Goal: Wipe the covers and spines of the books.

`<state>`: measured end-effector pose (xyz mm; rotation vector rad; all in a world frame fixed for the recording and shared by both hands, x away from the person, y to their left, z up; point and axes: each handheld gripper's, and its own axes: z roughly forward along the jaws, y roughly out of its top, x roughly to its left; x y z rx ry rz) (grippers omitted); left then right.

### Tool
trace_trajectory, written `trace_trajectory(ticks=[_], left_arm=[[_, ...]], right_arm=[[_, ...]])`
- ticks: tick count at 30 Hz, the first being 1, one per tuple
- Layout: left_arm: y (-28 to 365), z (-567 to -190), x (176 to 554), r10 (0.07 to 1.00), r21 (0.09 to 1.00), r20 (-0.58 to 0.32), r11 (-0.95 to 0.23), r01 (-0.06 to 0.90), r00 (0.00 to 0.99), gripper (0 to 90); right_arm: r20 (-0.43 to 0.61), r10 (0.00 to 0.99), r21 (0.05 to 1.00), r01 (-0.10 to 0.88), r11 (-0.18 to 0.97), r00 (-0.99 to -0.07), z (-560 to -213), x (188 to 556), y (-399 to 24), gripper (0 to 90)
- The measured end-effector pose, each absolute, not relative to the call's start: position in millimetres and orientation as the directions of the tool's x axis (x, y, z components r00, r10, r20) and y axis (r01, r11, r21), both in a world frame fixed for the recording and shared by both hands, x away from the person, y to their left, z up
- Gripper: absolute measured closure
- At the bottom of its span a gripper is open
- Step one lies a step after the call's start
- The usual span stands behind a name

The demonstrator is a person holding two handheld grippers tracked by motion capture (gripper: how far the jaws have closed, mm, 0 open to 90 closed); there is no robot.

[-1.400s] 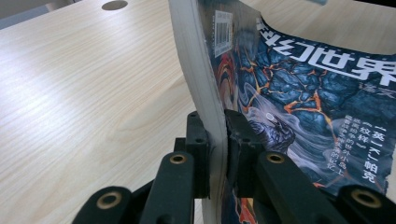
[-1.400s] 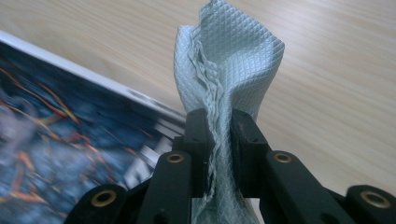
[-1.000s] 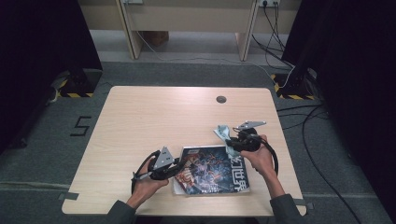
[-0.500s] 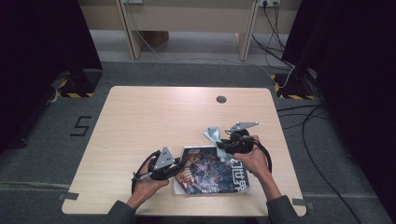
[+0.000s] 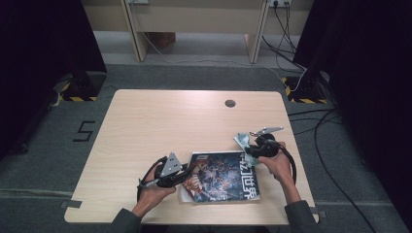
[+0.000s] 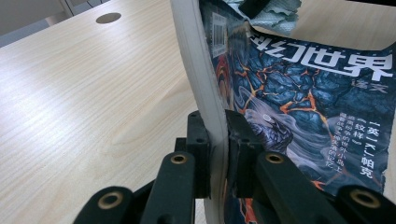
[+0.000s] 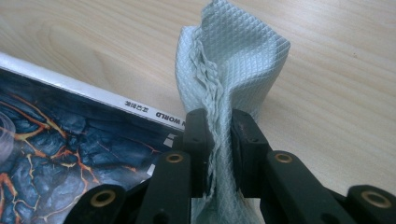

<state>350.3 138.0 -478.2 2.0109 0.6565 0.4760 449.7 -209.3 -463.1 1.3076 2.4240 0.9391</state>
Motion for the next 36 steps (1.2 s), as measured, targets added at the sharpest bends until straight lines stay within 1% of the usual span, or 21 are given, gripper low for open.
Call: trace_trajectory(ticks=[3,10,16,19,22,25,29,32,35,36], left_arm=[[137.7,-477.9,350.3,0.621,0.87,0.068,-0.42,0.258,0.781,81.3],[137.6,-478.1,350.7,0.623,0.87,0.067,-0.418,0.26,0.779,81.3],[137.8,-479.0,351.3,0.626,0.87,0.064,-0.416,0.264,0.777,81.2],[138.2,-479.0,351.1,0.627,0.87,0.064,-0.416,0.264,0.777,81.1],[137.6,-479.1,351.4,0.626,0.871,0.065,-0.416,0.262,0.777,81.0],[137.6,-479.0,351.0,0.625,0.872,0.067,-0.415,0.259,0.778,81.0],[137.9,-478.8,351.2,0.624,0.871,0.067,-0.417,0.259,0.778,80.9],[137.5,-478.7,351.6,0.625,0.87,0.068,-0.419,0.26,0.778,80.9],[137.9,-479.4,352.5,0.627,0.871,0.065,-0.415,0.263,0.776,80.8],[137.9,-479.7,352.6,0.629,0.871,0.064,-0.414,0.264,0.775,80.8]], right_arm=[[0.09,0.791,0.634,0.648,0.422,-0.605,-457.2,444.7,-199.0,78.2],[0.049,0.719,0.665,0.559,0.494,-0.694,-440.1,427.7,-163.2,78.2],[0.049,0.667,0.701,0.502,0.507,-0.743,-428.8,415.2,-139.7,78.2],[0.068,0.642,0.715,0.486,0.502,-0.763,-423.8,410.1,-131.9,78.2],[0.047,0.643,0.714,0.476,0.514,-0.764,-422.6,409.2,-129.9,78.2],[0.072,0.657,0.704,0.505,0.499,-0.75,-425.3,412.1,-136.5,78.2],[0.058,0.693,0.679,0.538,0.5,-0.718,-432.1,418.0,-151.1,78.2],[0.076,0.712,0.674,0.563,0.479,-0.698,-436.6,420.7,-158.3,78.2],[0.05,0.703,0.671,0.545,0.503,-0.71,-433.7,418.1,-154.0,78.2],[0.058,0.694,0.676,0.54,0.502,-0.717,-432.0,416.6,-150.7,78.2]])
